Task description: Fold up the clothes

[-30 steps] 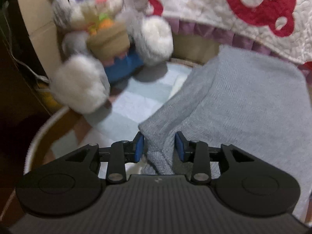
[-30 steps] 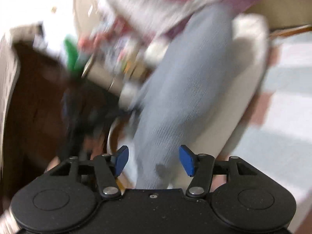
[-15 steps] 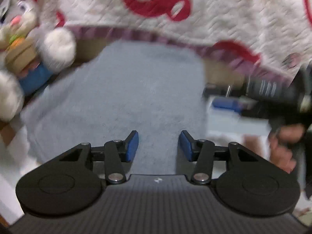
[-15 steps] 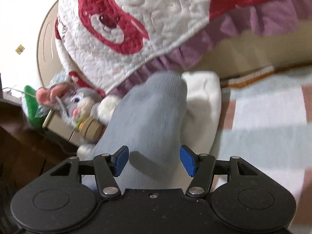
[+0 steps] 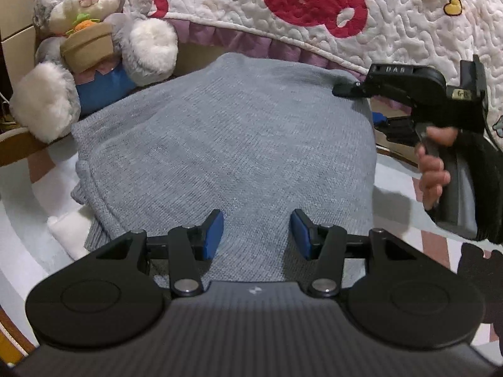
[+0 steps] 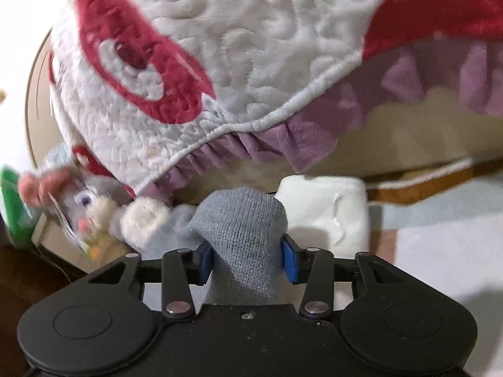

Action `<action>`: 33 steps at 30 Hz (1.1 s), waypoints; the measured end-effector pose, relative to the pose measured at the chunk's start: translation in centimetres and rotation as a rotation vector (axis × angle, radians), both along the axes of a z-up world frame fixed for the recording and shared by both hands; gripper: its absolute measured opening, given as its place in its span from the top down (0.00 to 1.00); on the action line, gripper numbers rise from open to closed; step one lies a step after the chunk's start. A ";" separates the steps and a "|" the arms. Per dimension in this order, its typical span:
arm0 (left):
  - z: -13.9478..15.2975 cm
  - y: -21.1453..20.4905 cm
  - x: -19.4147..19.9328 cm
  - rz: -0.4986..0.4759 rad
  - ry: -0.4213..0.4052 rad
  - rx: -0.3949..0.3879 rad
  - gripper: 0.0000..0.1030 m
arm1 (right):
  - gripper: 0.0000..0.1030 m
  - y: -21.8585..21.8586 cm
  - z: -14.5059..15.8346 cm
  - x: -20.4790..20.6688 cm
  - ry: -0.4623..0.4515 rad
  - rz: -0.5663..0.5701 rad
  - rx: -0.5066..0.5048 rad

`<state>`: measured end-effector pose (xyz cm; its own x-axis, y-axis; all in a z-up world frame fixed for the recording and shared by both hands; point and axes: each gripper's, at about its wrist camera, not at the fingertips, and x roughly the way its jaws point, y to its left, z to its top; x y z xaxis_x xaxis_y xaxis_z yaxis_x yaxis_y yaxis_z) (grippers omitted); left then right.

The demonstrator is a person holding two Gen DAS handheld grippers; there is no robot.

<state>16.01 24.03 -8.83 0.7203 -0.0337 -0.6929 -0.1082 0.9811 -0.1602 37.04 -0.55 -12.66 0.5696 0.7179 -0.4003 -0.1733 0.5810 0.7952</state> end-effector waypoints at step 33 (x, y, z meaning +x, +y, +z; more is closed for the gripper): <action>-0.4 -13.2 -9.4 0.212 0.227 0.177 0.16 | 0.51 -8.0 4.2 -21.8 -0.343 0.457 -0.270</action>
<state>6.57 10.87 -9.24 0.5254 0.2348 -0.8178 -0.3254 0.9435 0.0618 15.20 -8.60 -8.44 0.3576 0.8183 -0.4501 -0.6704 0.5605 0.4863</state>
